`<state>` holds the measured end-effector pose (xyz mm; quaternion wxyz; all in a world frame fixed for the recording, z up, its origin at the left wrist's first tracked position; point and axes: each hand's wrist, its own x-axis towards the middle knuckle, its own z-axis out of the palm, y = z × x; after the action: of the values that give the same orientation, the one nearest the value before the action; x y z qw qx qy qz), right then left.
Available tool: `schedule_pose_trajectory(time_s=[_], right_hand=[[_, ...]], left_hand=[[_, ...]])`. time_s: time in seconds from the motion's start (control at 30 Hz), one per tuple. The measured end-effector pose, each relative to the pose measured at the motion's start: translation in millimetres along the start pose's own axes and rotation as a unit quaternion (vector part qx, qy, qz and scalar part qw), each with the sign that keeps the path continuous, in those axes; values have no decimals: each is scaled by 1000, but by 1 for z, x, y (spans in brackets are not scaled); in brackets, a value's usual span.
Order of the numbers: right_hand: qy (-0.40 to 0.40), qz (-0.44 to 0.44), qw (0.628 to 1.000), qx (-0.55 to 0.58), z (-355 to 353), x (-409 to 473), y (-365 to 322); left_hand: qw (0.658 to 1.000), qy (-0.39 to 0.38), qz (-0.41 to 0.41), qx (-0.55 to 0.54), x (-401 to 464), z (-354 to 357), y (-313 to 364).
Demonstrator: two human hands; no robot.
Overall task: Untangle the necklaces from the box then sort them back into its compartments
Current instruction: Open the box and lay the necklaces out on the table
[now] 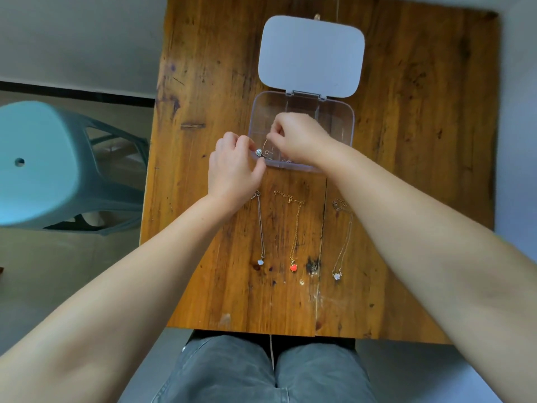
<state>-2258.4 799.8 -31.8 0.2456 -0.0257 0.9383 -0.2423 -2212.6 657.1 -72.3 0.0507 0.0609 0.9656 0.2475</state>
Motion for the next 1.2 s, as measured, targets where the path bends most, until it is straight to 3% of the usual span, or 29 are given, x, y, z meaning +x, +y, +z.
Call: schedule_pose_trajectory(time_s=[0.1,0.17,0.27,0.37,0.6,0.73,0.83,1.0,1.2], right_hand=[[24,-9,993,112,-29,-23,4],[15,-28,970,241,-48,-45,10],[1,-40,869,493,-66,-78,25],[65,-7,788,612,-71,-104,47],[254,112,750,601,-65,-156,111],[302,168,749,566,-64,-179,145],[289,198,781,517,-63,-193,168],[257,199,774,543,-66,-208,198],[247,128,704,654,-65,-202,209]], left_hand=[[998,-12,14,-67,2,-8,16],[981,-74,48,-174,5,-17,37],[926,-197,43,-320,4,-30,73],[888,-250,34,-385,-2,-35,96],[830,-354,-3,-430,-4,-31,109],[759,-454,-35,-466,-14,-12,119],[726,-514,-58,-452,-29,10,125],[675,-564,-127,-458,-61,41,129],[638,-572,-172,-486,-87,56,140]])
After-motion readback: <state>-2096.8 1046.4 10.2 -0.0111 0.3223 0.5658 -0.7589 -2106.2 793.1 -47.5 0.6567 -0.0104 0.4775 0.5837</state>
